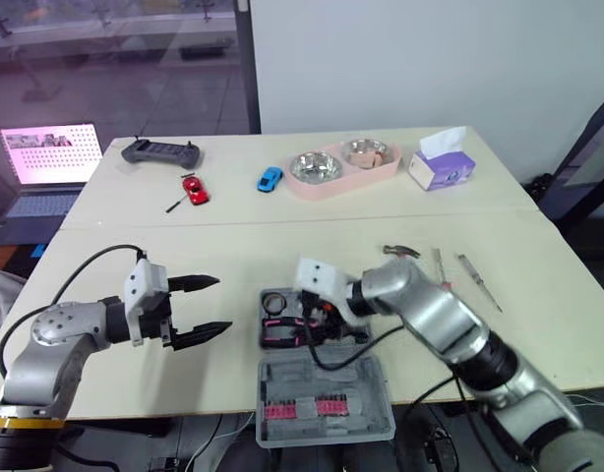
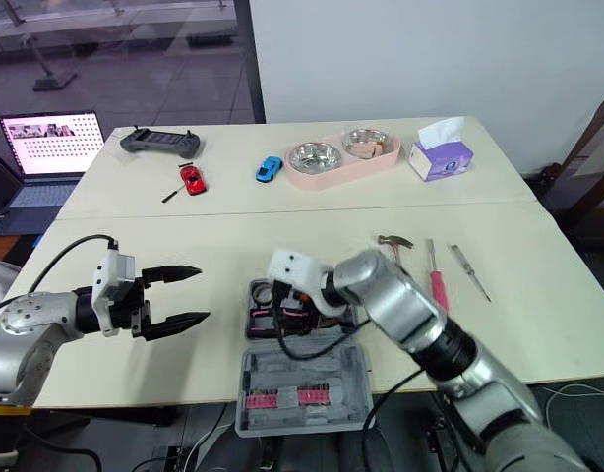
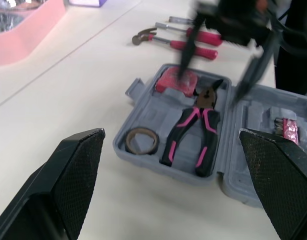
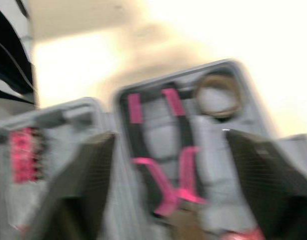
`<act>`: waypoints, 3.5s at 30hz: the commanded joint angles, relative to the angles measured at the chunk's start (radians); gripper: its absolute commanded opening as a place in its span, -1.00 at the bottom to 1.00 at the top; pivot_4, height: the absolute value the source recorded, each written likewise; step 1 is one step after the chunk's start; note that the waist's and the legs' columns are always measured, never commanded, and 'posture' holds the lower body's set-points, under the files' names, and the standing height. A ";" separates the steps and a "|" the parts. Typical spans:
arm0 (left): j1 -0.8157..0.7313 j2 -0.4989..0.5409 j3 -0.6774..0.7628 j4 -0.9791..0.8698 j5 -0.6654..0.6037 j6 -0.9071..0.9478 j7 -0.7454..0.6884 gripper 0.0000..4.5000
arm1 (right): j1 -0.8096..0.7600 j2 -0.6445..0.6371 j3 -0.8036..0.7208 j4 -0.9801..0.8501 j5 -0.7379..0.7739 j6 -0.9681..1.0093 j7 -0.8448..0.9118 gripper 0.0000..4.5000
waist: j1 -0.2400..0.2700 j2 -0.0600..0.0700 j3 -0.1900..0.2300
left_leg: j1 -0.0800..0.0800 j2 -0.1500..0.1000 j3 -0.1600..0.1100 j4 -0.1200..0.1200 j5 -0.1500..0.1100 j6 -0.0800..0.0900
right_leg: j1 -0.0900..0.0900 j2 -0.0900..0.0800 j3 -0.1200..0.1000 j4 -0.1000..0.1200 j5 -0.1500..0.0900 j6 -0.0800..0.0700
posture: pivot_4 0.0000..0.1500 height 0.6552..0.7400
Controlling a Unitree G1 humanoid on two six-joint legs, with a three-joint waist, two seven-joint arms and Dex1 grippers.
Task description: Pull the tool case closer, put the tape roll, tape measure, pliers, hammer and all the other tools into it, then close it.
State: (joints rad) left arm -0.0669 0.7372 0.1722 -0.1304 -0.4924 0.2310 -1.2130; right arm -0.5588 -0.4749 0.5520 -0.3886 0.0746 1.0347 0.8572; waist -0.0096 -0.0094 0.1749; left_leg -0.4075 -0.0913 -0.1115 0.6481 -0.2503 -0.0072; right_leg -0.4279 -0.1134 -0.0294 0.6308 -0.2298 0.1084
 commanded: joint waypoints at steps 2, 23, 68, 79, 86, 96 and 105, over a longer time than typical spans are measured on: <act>0.014 0.005 0.018 -0.037 -0.021 0.001 0.013 1.00 | 0.081 0.019 -0.001 -0.097 -0.028 -0.098 -0.102 -0.59 | -0.002 0.000 0.000 | 0.000 0.000 0.001 0.000 0.000 0.000 | 0.000 0.000 0.000 0.000 0.000 0.000 | 1.00 0.93; 0.051 0.001 0.018 -0.091 -0.036 0.035 0.043 1.00 | 0.358 0.015 0.042 0.148 -0.155 -0.397 -0.230 -0.95 | -0.001 0.000 -0.002 | 0.004 0.001 0.000 -0.001 0.000 0.000 | 0.004 0.002 0.000 0.000 0.000 -0.001 | 1.00 0.93; 0.146 0.051 0.020 -0.082 0.002 -0.034 -0.001 -0.24 | 0.656 -0.363 -0.623 -0.103 0.291 -0.553 0.194 -1.00 | 0.022 0.002 -0.011 | 0.016 0.001 0.000 -0.003 -0.012 0.004 | 0.020 -0.004 0.000 -0.006 -0.019 -0.003 | 1.00 0.93; 0.206 0.080 -0.010 -0.065 0.063 -0.078 -0.009 -0.99 | 0.699 -0.467 -0.640 -0.022 0.200 -0.580 0.169 -1.00 | 0.025 0.003 -0.010 | 0.016 0.002 0.001 -0.003 -0.012 0.004 | 0.020 -0.005 0.000 -0.008 -0.019 -0.003 | 1.00 0.93; 0.166 0.061 -0.192 -0.040 0.255 -0.056 0.083 -0.99 | 0.544 -0.509 -0.418 -0.072 0.089 -0.411 0.151 -1.00 | 0.023 0.004 -0.008 | 0.015 0.002 0.001 -0.003 -0.012 0.005 | 0.020 -0.005 0.000 -0.010 -0.018 -0.004 | 1.00 0.93; 0.060 -0.013 -0.407 -0.033 0.403 0.025 0.169 -0.99 | 0.352 -0.478 -0.193 -0.016 -0.025 -0.300 0.143 -1.00 | 0.025 0.003 -0.006 | 0.014 0.001 0.000 -0.003 -0.013 0.006 | 0.020 -0.005 -0.001 -0.011 -0.016 0.000 | 1.00 0.93; -0.014 -0.076 -0.521 0.023 0.511 0.041 0.226 -0.99 | 0.267 -0.407 -0.098 0.010 -0.069 -0.276 0.140 -1.00 | 0.027 0.005 -0.005 | 0.015 0.001 0.000 -0.002 -0.013 0.006 | 0.021 -0.004 -0.002 -0.010 -0.015 0.002 | 1.00 0.93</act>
State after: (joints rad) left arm -0.0819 0.6711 -0.3096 -0.1336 -0.0205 0.2665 -1.0111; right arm -0.2795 -0.8916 0.4501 -0.3691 0.0114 0.7604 0.9969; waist 0.0175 -0.0047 0.1695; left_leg -0.3919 -0.0903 -0.1117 0.6463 -0.2629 -0.0017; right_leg -0.4065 -0.1176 -0.0311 0.6205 -0.2449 0.1106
